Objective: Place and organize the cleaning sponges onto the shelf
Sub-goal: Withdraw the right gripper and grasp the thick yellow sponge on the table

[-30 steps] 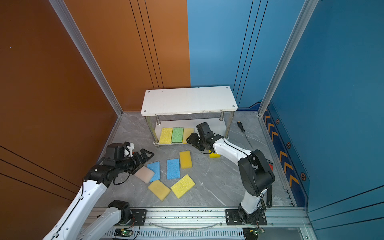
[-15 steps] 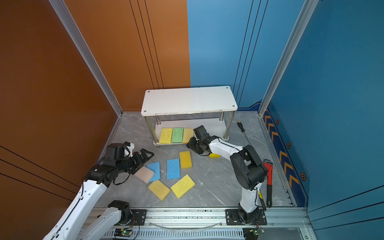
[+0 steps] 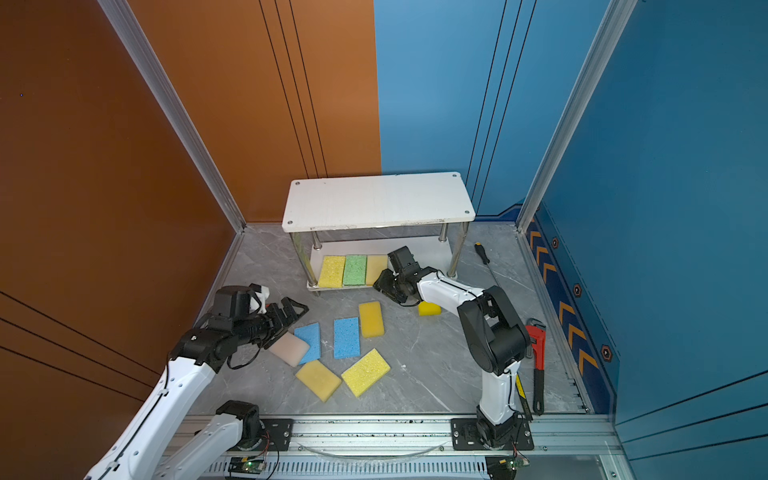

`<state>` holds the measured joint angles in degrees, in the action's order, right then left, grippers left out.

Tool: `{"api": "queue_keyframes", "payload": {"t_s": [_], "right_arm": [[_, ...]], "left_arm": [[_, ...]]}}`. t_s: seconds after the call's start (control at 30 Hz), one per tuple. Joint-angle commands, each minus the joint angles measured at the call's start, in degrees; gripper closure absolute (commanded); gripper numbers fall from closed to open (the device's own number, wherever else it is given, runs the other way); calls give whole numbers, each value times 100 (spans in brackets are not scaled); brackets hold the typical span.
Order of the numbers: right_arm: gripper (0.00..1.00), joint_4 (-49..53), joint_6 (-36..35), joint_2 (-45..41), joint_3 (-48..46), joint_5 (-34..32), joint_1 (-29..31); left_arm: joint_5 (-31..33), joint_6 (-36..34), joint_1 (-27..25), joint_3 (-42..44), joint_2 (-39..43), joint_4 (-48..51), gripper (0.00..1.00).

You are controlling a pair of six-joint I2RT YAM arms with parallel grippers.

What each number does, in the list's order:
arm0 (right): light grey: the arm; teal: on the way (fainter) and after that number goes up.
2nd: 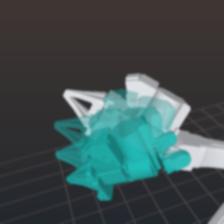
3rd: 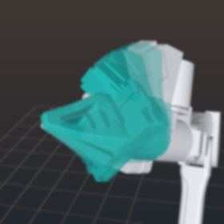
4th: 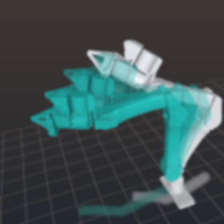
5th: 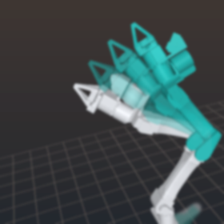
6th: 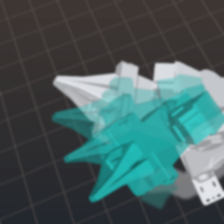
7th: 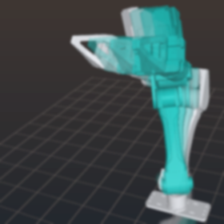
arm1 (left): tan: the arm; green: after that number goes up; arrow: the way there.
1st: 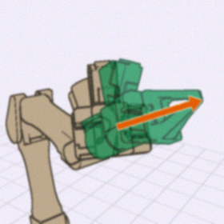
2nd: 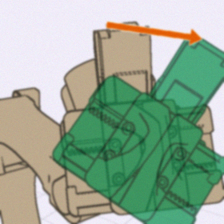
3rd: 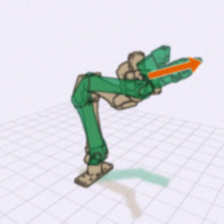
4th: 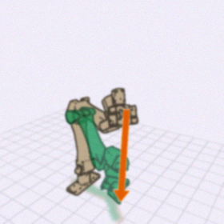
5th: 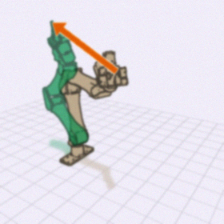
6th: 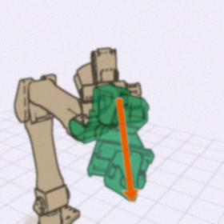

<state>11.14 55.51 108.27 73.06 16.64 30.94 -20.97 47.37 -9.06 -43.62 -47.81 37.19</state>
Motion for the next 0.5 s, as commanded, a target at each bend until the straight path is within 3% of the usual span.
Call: {"api": "queue_keyframes", "payload": {"t_s": [0.0, 0.23, 0.47], "right_arm": [[44, 108, 22, 132, 185, -1, -44], [44, 108, -5, 97, 237, 106, -27], [42, 383, -91, -819, -594, 32, 75]], "left_arm": [[85, -80, 3, -33, -13, 121, 1], [65, -62, 20, -51, -15, 121, 1], [-10, -128, -58, 0, -35, 92, 1]]}}
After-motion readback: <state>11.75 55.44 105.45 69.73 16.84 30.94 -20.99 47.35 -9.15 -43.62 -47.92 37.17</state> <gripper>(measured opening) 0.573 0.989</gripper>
